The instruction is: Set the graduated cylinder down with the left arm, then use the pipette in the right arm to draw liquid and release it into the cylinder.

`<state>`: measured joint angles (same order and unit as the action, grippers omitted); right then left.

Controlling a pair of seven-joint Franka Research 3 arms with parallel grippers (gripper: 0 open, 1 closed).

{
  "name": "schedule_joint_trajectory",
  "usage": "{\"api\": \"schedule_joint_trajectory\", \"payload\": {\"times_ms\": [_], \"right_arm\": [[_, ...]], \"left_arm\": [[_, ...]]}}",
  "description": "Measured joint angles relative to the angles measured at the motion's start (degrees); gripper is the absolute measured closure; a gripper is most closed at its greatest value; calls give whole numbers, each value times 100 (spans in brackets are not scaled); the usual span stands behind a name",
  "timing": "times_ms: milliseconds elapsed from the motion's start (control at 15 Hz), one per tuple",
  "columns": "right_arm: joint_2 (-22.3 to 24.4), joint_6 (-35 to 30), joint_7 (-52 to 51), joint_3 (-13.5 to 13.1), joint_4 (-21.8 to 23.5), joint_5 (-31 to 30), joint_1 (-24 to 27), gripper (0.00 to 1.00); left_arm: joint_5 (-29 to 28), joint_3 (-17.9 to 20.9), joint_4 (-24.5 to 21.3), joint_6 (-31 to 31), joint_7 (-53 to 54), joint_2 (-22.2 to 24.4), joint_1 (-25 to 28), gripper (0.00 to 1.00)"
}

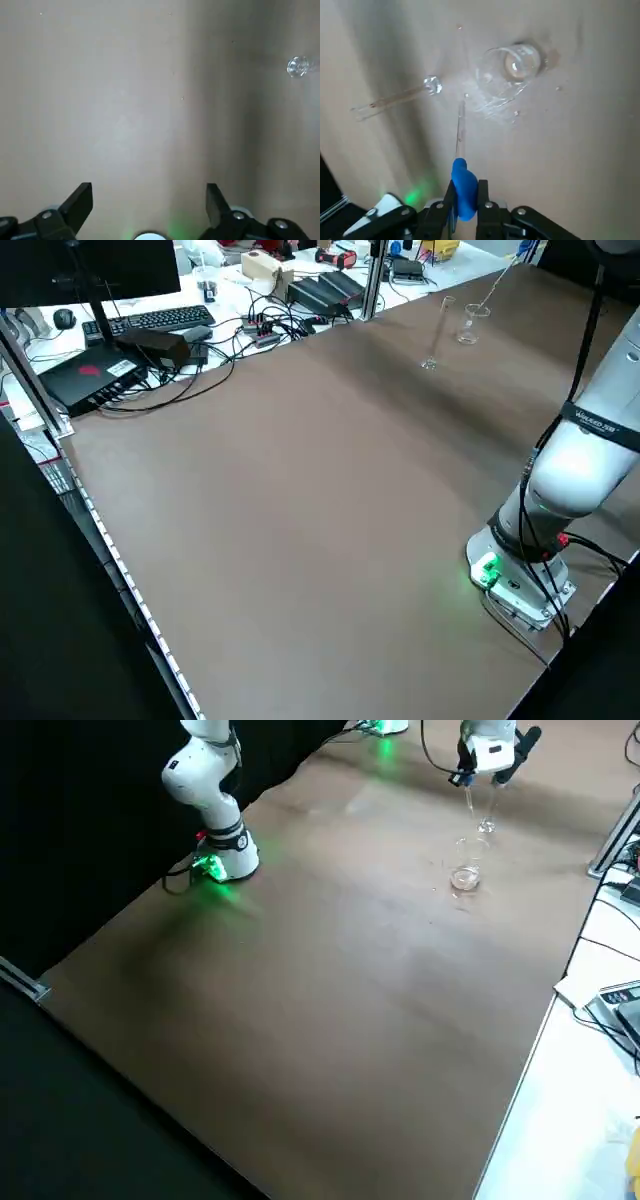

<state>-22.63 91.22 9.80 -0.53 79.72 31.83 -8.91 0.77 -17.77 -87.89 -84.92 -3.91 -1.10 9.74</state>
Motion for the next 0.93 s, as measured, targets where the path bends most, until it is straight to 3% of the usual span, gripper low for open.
{"api": "schedule_joint_trajectory", "payload": {"times_ms": [533,933], "right_arm": [[2,-79,20,33,-47,830,8,79],[2,-79,183,79,-51,1528,5,79]], "left_arm": [[120,10,-17,-264,-273,-96,-80,0],[364,360,-15,-337,-399,-89,-181,0]]}}
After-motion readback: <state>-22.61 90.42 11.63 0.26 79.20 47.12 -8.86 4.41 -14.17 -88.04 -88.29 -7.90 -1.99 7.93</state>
